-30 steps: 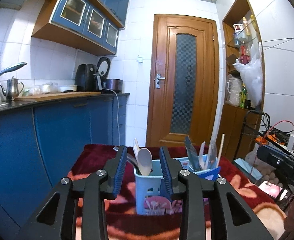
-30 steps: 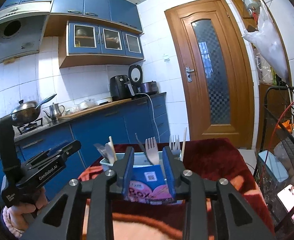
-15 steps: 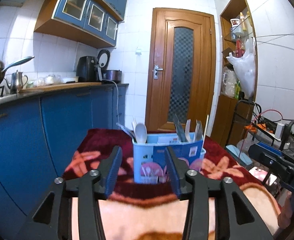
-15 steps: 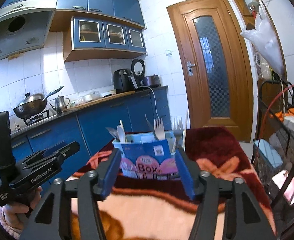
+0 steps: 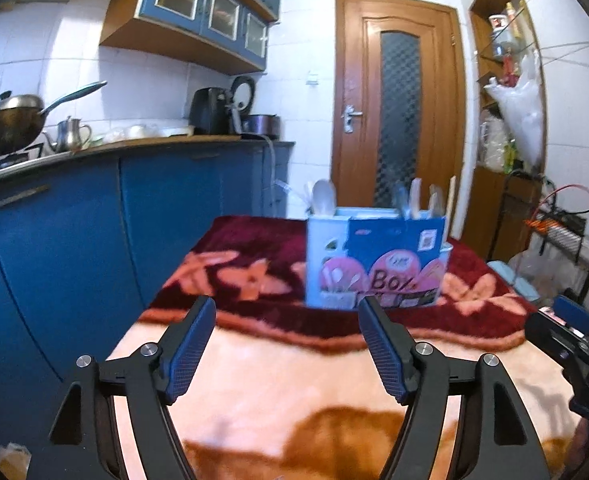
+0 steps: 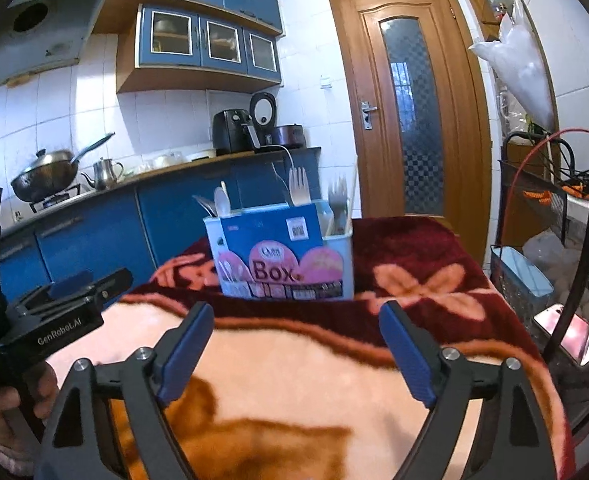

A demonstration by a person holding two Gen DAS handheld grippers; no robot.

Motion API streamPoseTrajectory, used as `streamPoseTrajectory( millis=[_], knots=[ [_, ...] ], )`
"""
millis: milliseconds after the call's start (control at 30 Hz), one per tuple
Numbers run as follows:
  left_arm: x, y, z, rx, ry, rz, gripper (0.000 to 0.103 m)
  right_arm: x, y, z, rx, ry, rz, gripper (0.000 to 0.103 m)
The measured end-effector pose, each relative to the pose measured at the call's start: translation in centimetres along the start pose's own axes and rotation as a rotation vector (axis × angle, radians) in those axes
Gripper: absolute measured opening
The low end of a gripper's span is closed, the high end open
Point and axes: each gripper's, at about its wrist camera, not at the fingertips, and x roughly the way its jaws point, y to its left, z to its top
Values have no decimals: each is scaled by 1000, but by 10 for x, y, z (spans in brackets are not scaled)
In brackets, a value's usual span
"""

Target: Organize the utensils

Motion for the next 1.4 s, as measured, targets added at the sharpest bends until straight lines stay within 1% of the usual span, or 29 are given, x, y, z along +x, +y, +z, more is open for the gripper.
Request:
streamPoseTrajectory(
  millis=[133,267,767,1400],
  knots=[
    [9,3,-11,-16,19,-1,75,7,-4,-14,6,6,-28,89],
    [13,0,-22,-3,24,-1,75,12,-8,-24,7,22,-48,89],
    [14,-5,-32,5,19,11,75,9,-10,-27,20,4,-55,89],
    [14,-6,-34,8,24,11,75,9,-9,-28,17,7,-56,89]
  ],
)
